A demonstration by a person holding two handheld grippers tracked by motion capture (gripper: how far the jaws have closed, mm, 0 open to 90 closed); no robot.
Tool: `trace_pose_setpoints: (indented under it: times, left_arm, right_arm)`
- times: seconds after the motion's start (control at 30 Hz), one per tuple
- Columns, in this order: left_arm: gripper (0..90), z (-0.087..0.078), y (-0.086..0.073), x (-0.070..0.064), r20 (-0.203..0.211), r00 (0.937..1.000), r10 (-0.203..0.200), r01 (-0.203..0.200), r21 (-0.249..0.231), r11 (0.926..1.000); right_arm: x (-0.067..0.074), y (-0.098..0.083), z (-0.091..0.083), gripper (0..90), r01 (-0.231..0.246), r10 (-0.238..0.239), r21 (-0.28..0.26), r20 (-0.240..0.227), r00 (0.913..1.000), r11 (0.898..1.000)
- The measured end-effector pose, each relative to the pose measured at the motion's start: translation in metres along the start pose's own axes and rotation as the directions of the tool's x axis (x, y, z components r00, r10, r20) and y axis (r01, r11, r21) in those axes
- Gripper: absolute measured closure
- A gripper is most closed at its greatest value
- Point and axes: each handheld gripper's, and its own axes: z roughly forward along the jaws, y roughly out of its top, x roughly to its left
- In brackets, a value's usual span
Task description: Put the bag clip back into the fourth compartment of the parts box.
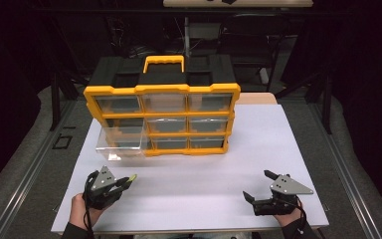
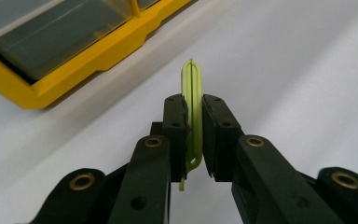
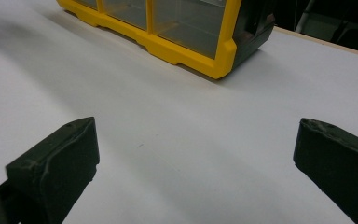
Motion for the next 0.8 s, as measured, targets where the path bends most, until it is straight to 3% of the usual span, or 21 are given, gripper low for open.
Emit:
trace_pose_setpoints:
  times: [0.43, 0.8]
  left_arm:
    - [80.8, -0.008, -0.009, 0.018, -0.039, 0.9981, -0.047, 0.047, -0.008, 0.9989]
    - [80.8, -0.009, -0.014, 0.039, -0.085, 0.9921, -0.092, 0.092, -0.003, 0.9957]
  right_arm:
    - [-0.001, -0.001, 0.001, 0.0, -0.007, 0.007, 0.009, 0.003, 1.0, 1.0]
    - [-0.001, -0.001, 0.002, 0.0, -0.008, 0.008, 0.012, 0.002, 1.0, 1.0]
